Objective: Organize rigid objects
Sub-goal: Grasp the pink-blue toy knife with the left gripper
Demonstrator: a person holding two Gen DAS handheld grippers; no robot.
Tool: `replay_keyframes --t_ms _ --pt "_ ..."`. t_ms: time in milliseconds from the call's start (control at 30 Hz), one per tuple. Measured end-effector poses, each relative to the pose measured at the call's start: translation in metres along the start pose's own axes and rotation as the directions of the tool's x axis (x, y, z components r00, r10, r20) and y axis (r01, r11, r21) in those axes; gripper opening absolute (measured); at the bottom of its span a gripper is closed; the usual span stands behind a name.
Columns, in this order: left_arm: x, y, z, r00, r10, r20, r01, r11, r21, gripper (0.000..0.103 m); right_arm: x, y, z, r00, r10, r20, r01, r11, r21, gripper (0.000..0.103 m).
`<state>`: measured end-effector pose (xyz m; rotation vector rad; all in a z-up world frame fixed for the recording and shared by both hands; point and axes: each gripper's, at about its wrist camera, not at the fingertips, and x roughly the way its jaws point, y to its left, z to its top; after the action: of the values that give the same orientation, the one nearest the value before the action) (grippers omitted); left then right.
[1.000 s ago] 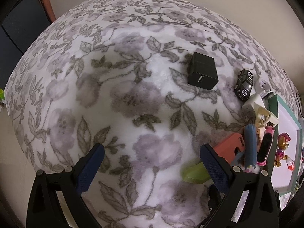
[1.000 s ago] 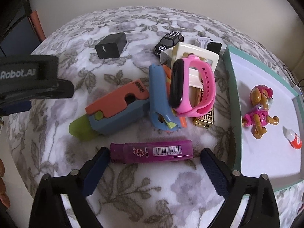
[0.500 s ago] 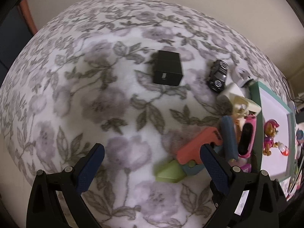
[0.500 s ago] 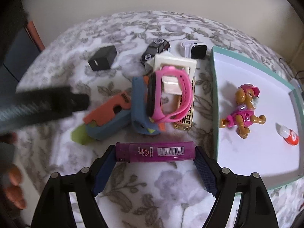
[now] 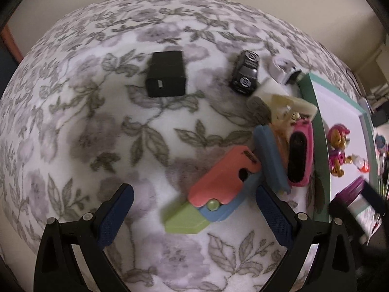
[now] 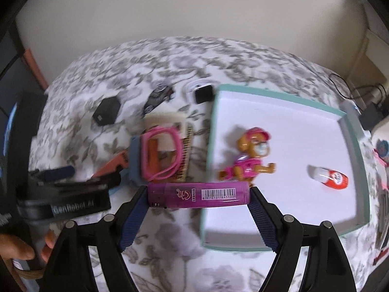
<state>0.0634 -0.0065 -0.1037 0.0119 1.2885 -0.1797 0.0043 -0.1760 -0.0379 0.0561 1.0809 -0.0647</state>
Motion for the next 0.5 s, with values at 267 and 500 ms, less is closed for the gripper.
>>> replay_keyframes --t_ms 267,500 --pt "0.015 -0.022 0.003 0.998 0.066 -0.001 -0.066 0.996 0.066 0.1 -0.003 -0.026 0.002 1.0 -0.02 0.002 0.019 0.998 0.062 0.083" --pt "0.02 -0.006 0.004 0.998 0.06 -0.004 -0.06 0.998 -0.03 0.088 -0.005 -0.033 0.003 1.0 -0.017 0.007 0.016 0.997 0.08 0.083"
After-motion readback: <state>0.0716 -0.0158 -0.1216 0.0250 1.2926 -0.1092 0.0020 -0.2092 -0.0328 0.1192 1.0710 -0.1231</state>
